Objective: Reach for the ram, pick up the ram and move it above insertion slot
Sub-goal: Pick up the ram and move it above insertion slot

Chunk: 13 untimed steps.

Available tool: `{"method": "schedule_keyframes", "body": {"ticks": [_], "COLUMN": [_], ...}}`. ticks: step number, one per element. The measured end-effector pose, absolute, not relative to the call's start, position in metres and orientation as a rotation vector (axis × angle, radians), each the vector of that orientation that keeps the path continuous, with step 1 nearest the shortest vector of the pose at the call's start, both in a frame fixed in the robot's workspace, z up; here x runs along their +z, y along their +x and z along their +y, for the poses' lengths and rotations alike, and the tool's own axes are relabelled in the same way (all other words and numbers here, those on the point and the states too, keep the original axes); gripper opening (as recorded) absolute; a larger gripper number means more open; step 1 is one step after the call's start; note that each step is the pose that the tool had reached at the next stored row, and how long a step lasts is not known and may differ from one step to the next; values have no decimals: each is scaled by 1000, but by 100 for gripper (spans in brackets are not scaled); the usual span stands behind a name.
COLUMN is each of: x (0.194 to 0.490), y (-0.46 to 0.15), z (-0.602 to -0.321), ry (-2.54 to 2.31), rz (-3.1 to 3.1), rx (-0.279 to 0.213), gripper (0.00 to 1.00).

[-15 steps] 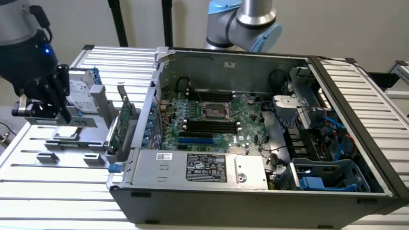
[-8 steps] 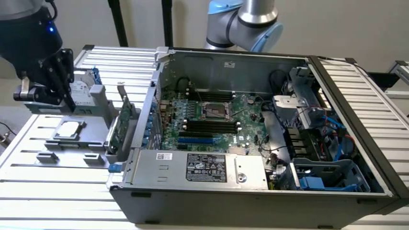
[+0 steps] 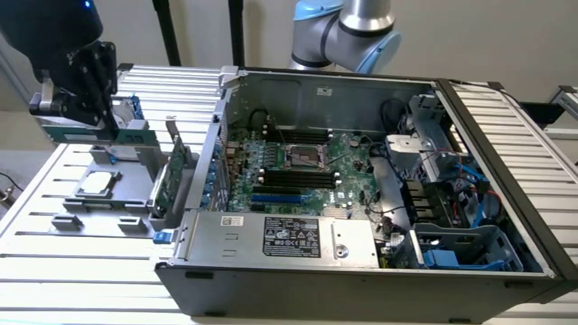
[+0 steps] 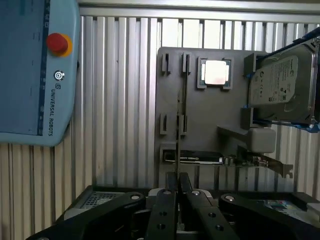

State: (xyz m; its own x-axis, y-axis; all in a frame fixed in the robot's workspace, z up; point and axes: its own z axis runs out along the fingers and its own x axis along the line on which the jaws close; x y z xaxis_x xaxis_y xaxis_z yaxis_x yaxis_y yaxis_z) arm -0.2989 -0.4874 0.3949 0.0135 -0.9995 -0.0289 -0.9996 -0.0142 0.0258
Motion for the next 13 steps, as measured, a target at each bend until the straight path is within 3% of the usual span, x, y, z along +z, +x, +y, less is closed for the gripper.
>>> {"method": "schedule_keyframes", "body": {"ticks": [13], "x": [402], "y": [-240], "z": [-487], "ry": [-2227], "rz": [2196], "rx": [79], "gripper": [13]}}
